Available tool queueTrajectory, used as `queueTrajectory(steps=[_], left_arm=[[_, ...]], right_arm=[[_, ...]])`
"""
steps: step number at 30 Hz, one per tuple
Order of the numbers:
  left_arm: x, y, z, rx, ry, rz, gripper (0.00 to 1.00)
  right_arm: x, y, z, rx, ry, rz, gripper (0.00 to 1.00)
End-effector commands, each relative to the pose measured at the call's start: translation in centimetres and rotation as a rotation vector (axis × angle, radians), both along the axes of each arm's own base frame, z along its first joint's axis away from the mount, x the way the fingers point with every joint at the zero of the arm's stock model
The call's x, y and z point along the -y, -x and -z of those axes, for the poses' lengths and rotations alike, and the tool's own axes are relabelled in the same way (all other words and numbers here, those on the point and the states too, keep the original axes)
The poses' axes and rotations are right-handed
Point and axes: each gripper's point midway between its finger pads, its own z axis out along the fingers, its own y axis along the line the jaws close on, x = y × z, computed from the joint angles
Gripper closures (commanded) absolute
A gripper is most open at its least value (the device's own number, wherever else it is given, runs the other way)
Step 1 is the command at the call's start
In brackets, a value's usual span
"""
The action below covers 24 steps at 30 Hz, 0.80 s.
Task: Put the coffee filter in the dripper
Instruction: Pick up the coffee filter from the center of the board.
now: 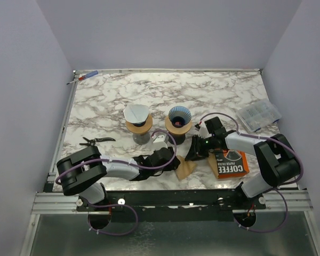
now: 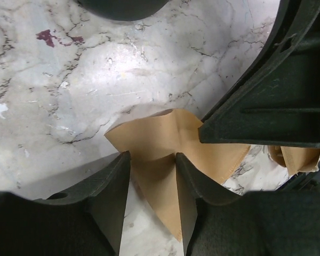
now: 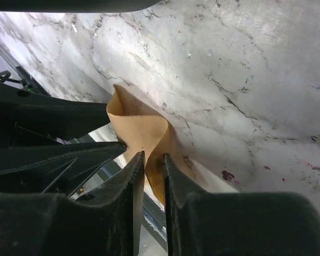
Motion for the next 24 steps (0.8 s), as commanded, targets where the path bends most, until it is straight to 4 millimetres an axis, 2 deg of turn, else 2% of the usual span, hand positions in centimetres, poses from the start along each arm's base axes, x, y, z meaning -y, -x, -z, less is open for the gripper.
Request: queueTrajectory(steps=[1,5,8,12,18,24], left_arm=[[-2.7,0.6,1.7,-0.013,-0.108,-0.024,0.58],[-3.1,0.5,1.5,-0.005,-0.112,-0.035,0.58],[-3.3,0.4,1.0,0.006,-0.106,-0.042,0.57],[-3.5,0.1,-0.4,0.037,-0.089,-0.052,0.50],[-4.2,-0.3,-3.2,0.097,-0.063,-0.054,0.31],[-5.3,-0.7,-6.5,0.165,-0.019,-0.062,0.11]], right_arm=[[-0.2,-0.4,-1.4,0.041,-0.017,0.010,0.78],[0.0,-0.5,-1.9,0.062,-0.006,0.021,0.81],[0.2,-0.6,-2.1,0.069,0.003,0.023,0.90],[0.1,-0.8,-2.8,0.090,-0.002,0.019,0.99],[0.5,-1.3,-4.3,0.165,0.014,0.003,1.00],[1.2,-1.5,-7.4,0.317,0.014,-0.019,1.00]])
